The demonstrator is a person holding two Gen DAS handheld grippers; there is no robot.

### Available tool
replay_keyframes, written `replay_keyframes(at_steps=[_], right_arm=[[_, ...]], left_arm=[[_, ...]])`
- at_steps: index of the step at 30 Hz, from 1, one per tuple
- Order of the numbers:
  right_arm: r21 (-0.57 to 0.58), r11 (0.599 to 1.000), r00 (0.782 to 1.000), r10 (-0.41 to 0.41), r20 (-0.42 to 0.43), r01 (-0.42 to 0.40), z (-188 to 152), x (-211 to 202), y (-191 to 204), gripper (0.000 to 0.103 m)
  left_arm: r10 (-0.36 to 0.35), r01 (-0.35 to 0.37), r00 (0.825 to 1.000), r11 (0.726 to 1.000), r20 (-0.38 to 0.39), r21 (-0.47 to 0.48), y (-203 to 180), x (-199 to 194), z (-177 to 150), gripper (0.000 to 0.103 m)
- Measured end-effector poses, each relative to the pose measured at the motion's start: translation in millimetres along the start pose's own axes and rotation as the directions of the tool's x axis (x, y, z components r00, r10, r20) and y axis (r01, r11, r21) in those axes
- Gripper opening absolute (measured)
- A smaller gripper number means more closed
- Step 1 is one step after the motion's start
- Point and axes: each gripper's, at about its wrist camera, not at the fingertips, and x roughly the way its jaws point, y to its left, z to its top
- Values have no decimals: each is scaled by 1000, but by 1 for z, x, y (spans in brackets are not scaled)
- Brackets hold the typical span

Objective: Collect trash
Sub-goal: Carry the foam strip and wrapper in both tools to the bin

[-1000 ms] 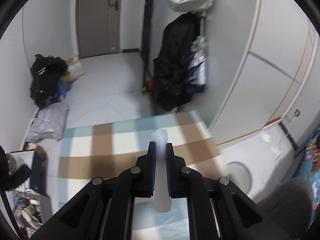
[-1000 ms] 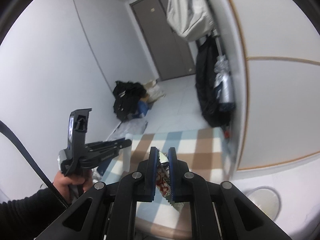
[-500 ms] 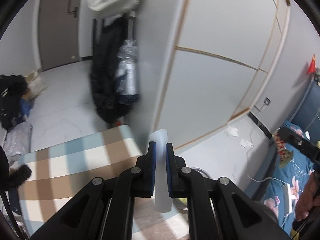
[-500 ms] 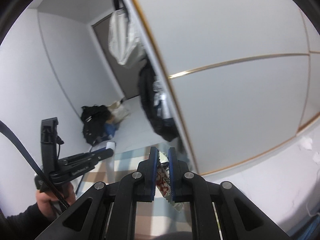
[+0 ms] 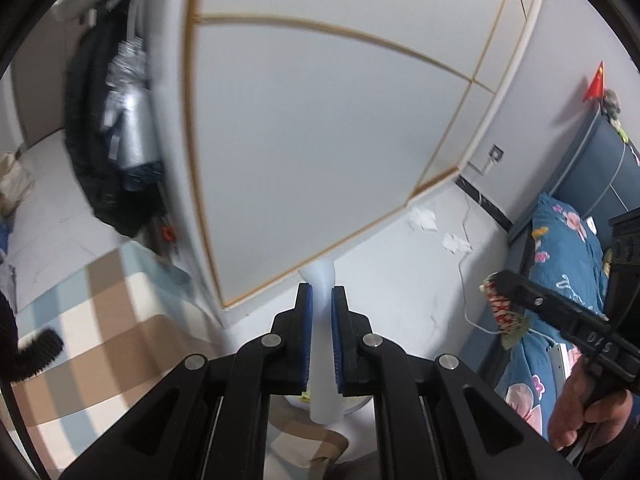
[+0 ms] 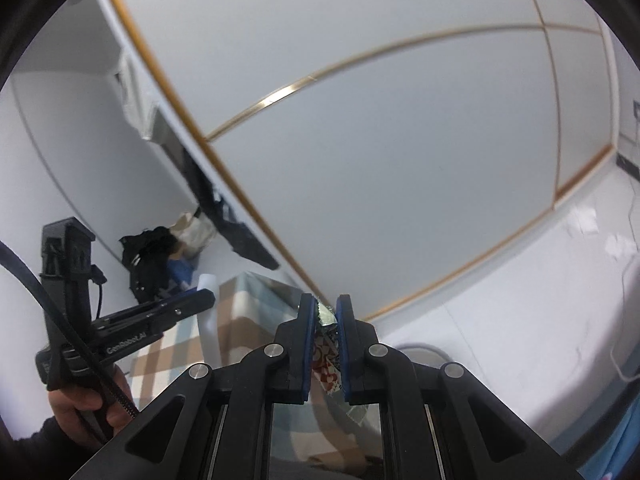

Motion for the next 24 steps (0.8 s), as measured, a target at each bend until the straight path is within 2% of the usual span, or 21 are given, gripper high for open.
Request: replay_keyframes(at_steps=[8,13,15,17,18,24], right_arm=[[91,996,996,-3,-87,11,-19,46,-46,10],[149,989,985,10,-172,16,-44,81,-72,10],[163,986,980,16,-198,17,-53,96,-80,10],[185,983,974,28,-224,14,-64,111,-88,10],[192,981,972,32,-232,14,-67,117,-91,10],[259,965,950,44,-309,40,-97,152,-115,10]], left_arm=[[-47,48,992,999,-115,10,-16,63,2,5],[-63,68,979,998,-192,20,-16,96,-1,5],[-97,105,959,994,-267,16,-15,116,-5,5],[-95,105,948,994,-303,17,-13,126,-8,5],[-97,112,936,993,-338,25,-14,137,-12,5],[-114,140,889,990,-444,27,-21,179,-22,5]])
